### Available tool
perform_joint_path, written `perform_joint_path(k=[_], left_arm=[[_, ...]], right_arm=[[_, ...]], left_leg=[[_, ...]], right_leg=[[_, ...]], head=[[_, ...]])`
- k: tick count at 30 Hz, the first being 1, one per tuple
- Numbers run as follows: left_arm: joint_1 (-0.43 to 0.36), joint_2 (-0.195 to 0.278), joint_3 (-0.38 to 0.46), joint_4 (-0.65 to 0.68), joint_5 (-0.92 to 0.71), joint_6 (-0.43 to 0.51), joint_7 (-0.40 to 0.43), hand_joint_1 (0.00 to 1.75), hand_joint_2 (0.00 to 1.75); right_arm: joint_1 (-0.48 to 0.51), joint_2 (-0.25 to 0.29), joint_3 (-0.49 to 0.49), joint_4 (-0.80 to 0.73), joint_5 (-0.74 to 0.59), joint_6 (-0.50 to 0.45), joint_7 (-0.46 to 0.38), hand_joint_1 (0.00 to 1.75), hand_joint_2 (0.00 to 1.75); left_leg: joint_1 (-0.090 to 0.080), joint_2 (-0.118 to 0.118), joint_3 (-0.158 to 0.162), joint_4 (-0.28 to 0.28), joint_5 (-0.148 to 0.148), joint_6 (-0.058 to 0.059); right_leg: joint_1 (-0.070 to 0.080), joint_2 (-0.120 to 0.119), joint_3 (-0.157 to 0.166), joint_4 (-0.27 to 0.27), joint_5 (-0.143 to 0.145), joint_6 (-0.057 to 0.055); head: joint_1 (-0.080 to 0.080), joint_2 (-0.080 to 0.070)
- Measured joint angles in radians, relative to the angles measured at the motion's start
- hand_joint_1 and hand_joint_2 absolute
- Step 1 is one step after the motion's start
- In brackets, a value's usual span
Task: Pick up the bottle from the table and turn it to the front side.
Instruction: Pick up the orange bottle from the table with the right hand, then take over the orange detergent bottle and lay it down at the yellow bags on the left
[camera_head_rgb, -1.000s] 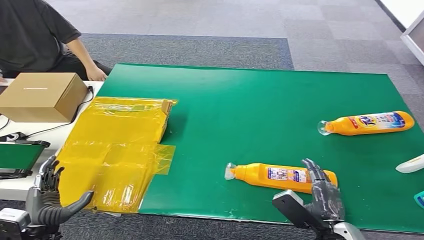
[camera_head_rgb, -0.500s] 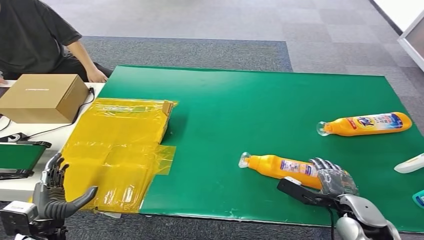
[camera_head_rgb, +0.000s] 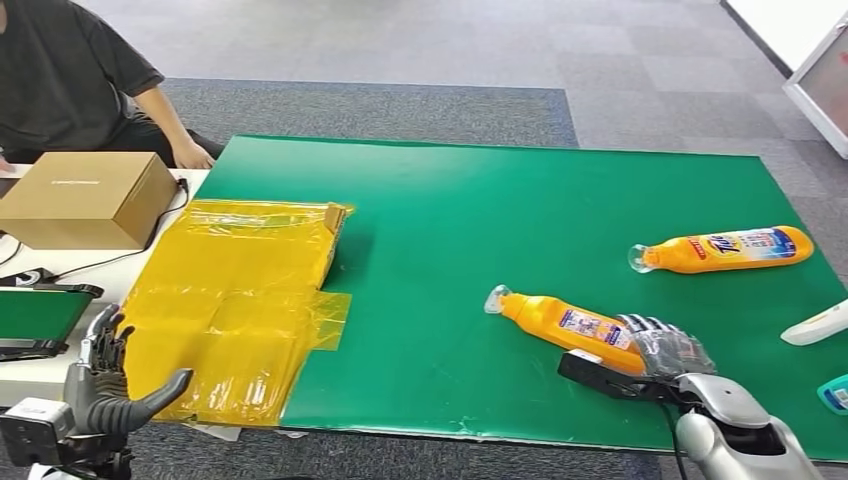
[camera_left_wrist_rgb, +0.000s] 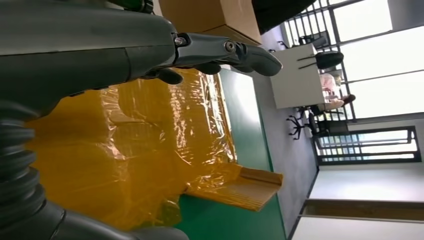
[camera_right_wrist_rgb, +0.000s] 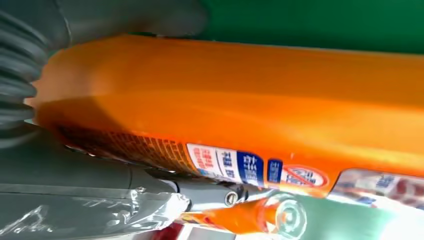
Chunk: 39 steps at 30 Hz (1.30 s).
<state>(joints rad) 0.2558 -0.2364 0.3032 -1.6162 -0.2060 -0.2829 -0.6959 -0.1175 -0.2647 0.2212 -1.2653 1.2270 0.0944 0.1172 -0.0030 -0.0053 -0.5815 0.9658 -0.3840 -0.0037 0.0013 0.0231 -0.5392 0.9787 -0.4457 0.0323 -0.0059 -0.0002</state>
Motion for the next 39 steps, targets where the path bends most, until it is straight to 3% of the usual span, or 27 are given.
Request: perform_joint_path(k=[7,10,16,25,32,39], left_arm=[[0.000,0.008,-0.001,0.001,0.008,0.006,0.000,0.00,1.75],[0.000,0.008,-0.001,0.001,0.030,-0.019,0.000,0.00,1.75],[-0.004,0.007,0.002,0.021,0.070,-0.186,0.000,0.00,1.75],[-0.022,0.012,-0.013,0.065,0.031,-0.222,0.029,0.00,1.75],[-0.081,0.065,-0.173,0.158,0.039,-0.216,0.096,0.00,1.75],[-0.149,0.141,-0.337,0.229,0.185,-0.323,0.086,0.00,1.75]], right_arm=[[0.008,-0.002,0.024,-0.008,0.006,-0.058,-0.016,1.75,1.75],[0.038,0.002,0.026,-0.043,-0.027,-0.125,-0.056,1.75,1.75],[0.165,0.096,0.061,-0.239,-0.186,-0.250,-0.168,1.75,1.75],[0.181,0.165,0.104,-0.288,-0.239,-0.288,-0.214,1.75,1.75],[0.092,0.290,0.224,-0.184,-0.321,-0.363,-0.262,1.75,1.75],[0.004,0.344,0.380,-0.030,-0.468,-0.372,-0.369,1.75,1.75]], left_leg=[[0.000,0.000,-0.001,0.000,0.001,0.001],[0.000,-0.001,-0.003,0.000,0.001,0.001],[0.000,-0.003,-0.012,0.000,0.002,0.000],[-0.001,-0.003,-0.016,-0.001,0.000,-0.001],[0.000,-0.003,-0.016,-0.001,0.002,-0.003],[0.001,-0.003,-0.018,-0.001,0.003,-0.004]], right_leg=[[0.000,0.000,-0.001,0.000,0.005,0.006],[0.000,-0.001,0.001,0.000,0.004,0.006],[0.000,-0.003,-0.005,0.002,0.003,0.004],[0.000,-0.003,-0.008,0.002,0.001,0.003],[0.001,-0.003,-0.010,0.003,0.002,0.002],[0.001,-0.003,-0.011,0.003,0.002,0.002]], head=[[0.000,0.000],[0.000,0.000],[0.000,0.000],[0.000,0.000],[0.000,0.000],[0.000,0.000]])
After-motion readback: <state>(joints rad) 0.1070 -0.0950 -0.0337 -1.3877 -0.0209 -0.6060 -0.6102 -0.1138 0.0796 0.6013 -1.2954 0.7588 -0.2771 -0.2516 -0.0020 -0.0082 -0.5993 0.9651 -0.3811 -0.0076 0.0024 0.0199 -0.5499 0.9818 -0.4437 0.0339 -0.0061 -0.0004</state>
